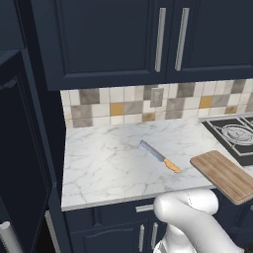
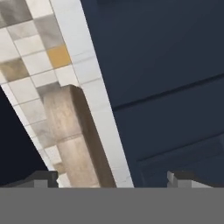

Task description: Move the cutting board and knife to the sink. Then move spray from the cabinet to the counter.

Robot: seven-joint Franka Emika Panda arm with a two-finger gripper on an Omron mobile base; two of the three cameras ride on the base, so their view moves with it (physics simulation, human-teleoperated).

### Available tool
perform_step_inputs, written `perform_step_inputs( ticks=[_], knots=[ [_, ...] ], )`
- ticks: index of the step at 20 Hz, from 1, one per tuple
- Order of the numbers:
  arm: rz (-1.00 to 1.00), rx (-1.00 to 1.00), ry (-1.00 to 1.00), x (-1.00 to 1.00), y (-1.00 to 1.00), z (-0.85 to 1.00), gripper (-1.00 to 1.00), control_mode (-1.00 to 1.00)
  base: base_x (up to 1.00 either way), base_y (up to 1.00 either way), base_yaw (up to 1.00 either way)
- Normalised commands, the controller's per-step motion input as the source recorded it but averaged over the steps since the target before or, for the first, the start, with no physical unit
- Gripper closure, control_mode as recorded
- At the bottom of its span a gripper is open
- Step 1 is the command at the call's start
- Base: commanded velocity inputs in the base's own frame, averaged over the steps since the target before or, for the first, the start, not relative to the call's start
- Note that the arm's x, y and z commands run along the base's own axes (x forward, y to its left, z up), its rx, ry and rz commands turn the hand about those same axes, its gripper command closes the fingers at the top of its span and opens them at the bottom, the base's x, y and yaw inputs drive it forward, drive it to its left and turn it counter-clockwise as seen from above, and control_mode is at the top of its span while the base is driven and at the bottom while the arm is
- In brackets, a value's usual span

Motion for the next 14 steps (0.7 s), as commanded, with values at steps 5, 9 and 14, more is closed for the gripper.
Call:
perform_step_inputs(
  ticks=[5,9,14],
  knots=[
    [-0.07,-0.04,0.00,0.08,0.24,0.02,-1.00,-1.00,0.00,0.00,0.00],
    [-0.06,-0.06,0.00,0.21,0.22,0.11,-1.00,-1.00,0.00,0.00,0.00],
    [-0.01,-0.07,0.00,0.35,0.07,0.17,-1.00,-1.00,0.00,0.00,0.00]
  ],
)
